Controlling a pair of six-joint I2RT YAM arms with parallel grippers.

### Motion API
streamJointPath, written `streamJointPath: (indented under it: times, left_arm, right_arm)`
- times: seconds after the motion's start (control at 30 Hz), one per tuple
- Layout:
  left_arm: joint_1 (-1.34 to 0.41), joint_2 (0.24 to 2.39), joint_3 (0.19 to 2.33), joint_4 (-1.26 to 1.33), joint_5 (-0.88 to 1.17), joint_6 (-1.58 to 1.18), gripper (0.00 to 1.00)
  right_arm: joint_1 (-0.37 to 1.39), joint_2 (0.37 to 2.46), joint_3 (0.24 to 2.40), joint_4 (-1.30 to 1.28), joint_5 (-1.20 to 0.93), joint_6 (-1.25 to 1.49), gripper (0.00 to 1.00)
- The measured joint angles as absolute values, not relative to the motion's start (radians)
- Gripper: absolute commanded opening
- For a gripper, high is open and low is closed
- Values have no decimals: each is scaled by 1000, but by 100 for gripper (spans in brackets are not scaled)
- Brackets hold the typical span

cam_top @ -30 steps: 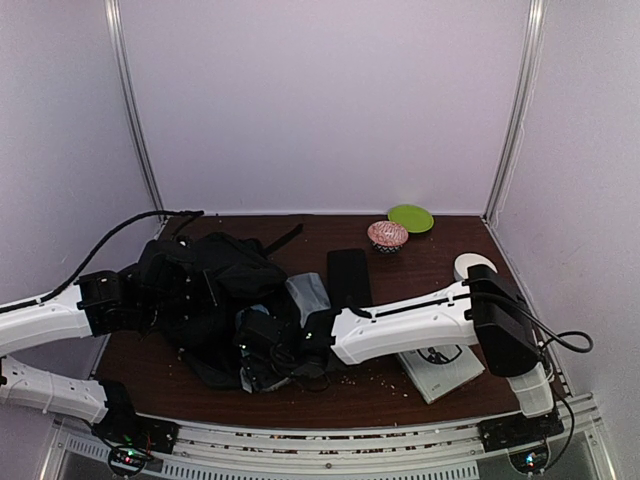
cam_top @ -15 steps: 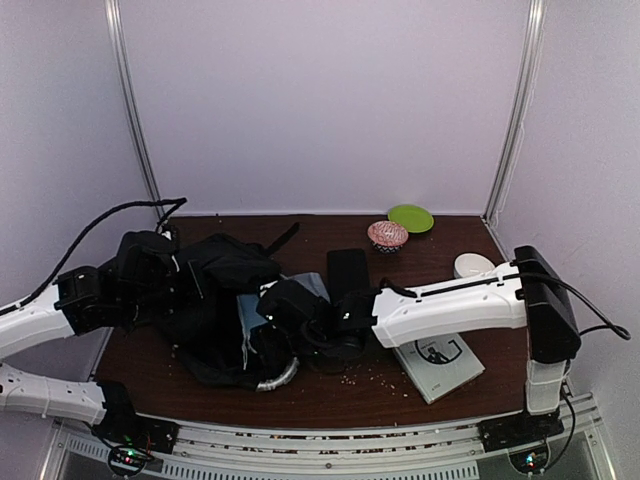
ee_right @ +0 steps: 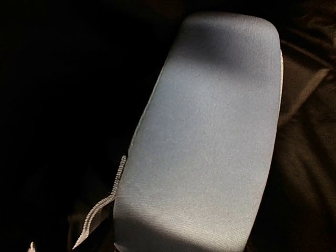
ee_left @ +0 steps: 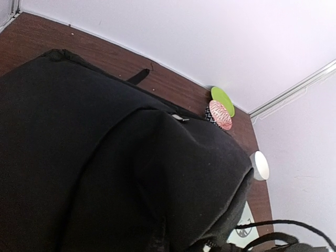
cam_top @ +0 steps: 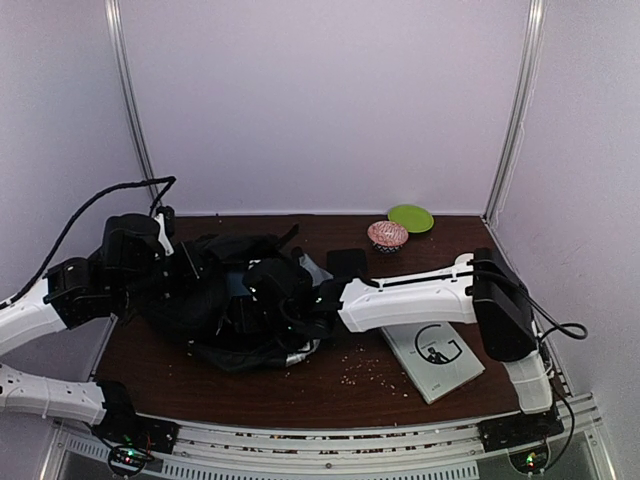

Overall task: Pack the student bag
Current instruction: Place the personal item in the student bag.

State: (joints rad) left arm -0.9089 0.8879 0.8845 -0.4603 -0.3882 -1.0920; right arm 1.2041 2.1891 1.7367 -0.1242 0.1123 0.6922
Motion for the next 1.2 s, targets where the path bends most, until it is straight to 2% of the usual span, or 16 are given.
streamJointPath:
  times: [0.23, 0.63, 0.93, 1.0, 1.17, 1.2]
  left_arm:
    - [-909, 956, 884, -361, -363, -1153, 0]
    - [-904, 1054, 897, -253, -361, -1177, 0]
    - [-905, 1099, 886, -184, -363, -1206, 0]
    - [-907, 1100, 876, -167, -363, -1209, 0]
    - [-912, 1095, 848, -134, -364, -1238, 0]
    - [-912, 1092, 846, -129, -368, -1241, 0]
  right_arm:
    - [1205, 2274, 1753, -32, 169, 786, 59]
    - [1192, 2427, 1927, 24, 153, 855, 60]
    - [1180, 2537, 2030, 176, 129, 934, 65]
    - [1178, 2558, 2022, 271, 109, 974, 70]
    - [1177, 2595, 2046, 361, 66, 1026, 99]
    - [1176, 2597, 2051, 367, 60, 1029, 100]
